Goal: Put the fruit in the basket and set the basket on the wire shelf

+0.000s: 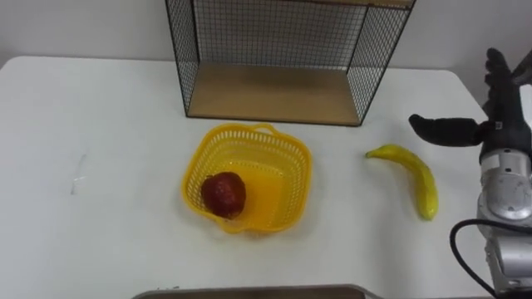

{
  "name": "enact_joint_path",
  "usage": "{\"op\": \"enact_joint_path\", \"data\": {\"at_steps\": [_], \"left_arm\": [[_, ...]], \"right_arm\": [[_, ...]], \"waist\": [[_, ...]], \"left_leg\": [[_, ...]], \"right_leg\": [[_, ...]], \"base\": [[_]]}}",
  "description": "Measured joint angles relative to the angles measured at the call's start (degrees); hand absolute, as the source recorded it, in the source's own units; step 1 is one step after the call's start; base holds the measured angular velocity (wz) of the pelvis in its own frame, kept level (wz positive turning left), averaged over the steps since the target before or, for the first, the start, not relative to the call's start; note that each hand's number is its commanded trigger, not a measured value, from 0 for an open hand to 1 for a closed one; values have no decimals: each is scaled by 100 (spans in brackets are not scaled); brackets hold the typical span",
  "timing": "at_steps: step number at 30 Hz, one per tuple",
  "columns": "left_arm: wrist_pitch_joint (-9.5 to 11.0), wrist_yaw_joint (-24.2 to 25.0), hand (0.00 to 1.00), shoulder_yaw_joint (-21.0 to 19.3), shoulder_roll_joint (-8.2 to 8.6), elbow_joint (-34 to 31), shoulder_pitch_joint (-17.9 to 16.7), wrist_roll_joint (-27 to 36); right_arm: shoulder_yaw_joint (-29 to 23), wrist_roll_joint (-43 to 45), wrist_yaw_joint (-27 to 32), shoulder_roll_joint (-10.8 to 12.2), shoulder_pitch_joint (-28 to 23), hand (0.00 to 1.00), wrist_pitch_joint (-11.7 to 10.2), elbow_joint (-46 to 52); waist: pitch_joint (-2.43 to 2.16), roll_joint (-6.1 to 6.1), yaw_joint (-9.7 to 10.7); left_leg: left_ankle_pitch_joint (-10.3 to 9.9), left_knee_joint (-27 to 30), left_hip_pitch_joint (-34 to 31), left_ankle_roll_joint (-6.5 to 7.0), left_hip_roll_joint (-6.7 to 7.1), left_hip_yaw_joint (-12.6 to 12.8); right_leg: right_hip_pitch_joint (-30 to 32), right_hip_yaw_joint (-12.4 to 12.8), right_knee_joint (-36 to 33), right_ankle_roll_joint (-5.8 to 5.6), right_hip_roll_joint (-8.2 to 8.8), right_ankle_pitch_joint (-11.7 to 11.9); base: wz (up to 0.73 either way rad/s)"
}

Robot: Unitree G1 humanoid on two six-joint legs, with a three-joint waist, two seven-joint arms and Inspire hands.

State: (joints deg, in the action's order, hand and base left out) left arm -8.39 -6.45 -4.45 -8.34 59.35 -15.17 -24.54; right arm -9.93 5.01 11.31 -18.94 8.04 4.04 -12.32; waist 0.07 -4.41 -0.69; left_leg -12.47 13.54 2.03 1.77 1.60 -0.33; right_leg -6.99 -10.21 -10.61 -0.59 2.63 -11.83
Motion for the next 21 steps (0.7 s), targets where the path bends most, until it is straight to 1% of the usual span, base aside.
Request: {"op": "enact_joint_path", "data": {"at_steps": [2, 4, 6, 8, 10, 12, 13, 14, 17, 20, 21], "left_arm": [[-17, 86, 0, -55, 1, -55, -9, -17], [-62, 130, 0, -130, 9, -158, -27, -20], [-135, 157, 0, -138, 1, -225, -37, -16], [-216, 160, 0, -138, -33, -214, -15, -15], [-257, 160, 0, -126, -37, -207, -9, -15], [-263, 161, 0, -130, -42, -207, -22, -14], [-267, 163, 0, -155, -47, -207, -67, -14], [-283, 167, 0, -167, -64, -205, -88, -14], [-284, 176, 0, -180, -145, -211, -57, -16], [-285, 159, 0, -181, -144, -200, -60, -28], [-293, 156, 0, -182, -145, -199, -58, -28]], "right_arm": [[-1, 0, -150, 0, 0, 0, 14, -272], [5, 3, -309, 1, -1, 0, 172, -400], [25, 18, -469, 0, -1, 0, 237, -580], [202, 32, -711, -41, 0, 0, 296, -1026], [283, 50, -966, -43, 1, 0, 374, -1394], [355, 218, -1171, -44, 1, 0, 433, -1751], [366, 267, -1224, -50, 1, 0, 318, -1908], [371, 366, -1338, -83, 30, 0, 272, -2006], [369, 494, -1474, -121, 156, 0, 162, -2376], [355, 533, -1519, -176, 257, 0, 36, -2786], [355, 586, -1523, -176, 276, 13, 31, -2836]], "waist": [[4, -48, -19], [18, -85, -63], [-2, -118, -100], [-38, -171, -119], [-47, -184, -123], [-42, -175, -121], [-33, -156, -115], [-27, -129, -106], [-25, -144, -94], [-23, -138, -122], [-24, -134, -123]], "left_leg": [[0, -2, -33, 0, 2, -6], [0, 0, -43, 0, 3, -5], [0, -2, -52, 0, 4, -2], [0, 11, -42, 0, 2, -16], [7, 32, -40, 8, 6, -27], [9, 32, -35, 12, 13, -31], [9, 33, -32, 13, 14, -32], [9, 48, -26, 14, 14, -37], [8, 95, -36, 12, 15, -103], [-5, 135, -16, 13, 22, -189], [-6, 144, -17, 12, 18, -208]], "right_leg": [[10, -15, 0, 0, 1, 0], [22, -12, -1, 0, 1, 0], [41, -2, -2, 0, 1, 0], [43, -37, 0, 0, 4, 0], [32, -94, 1, -2, 16, 2], [20, -101, 4, -6, 23, 4], [-6, -106, 6, -12, 24, 8], [-30, -113, 6, -13, 24, 8], [-69, -186, 6, -13, 21, 8], [-125, -284, 6, -15, 25, 10], [-132, -294, 6, -15, 25, 10]], "base": [[4], [0], [0], [5], [9], [3], [0], [0], [11], [16], [11]]}}
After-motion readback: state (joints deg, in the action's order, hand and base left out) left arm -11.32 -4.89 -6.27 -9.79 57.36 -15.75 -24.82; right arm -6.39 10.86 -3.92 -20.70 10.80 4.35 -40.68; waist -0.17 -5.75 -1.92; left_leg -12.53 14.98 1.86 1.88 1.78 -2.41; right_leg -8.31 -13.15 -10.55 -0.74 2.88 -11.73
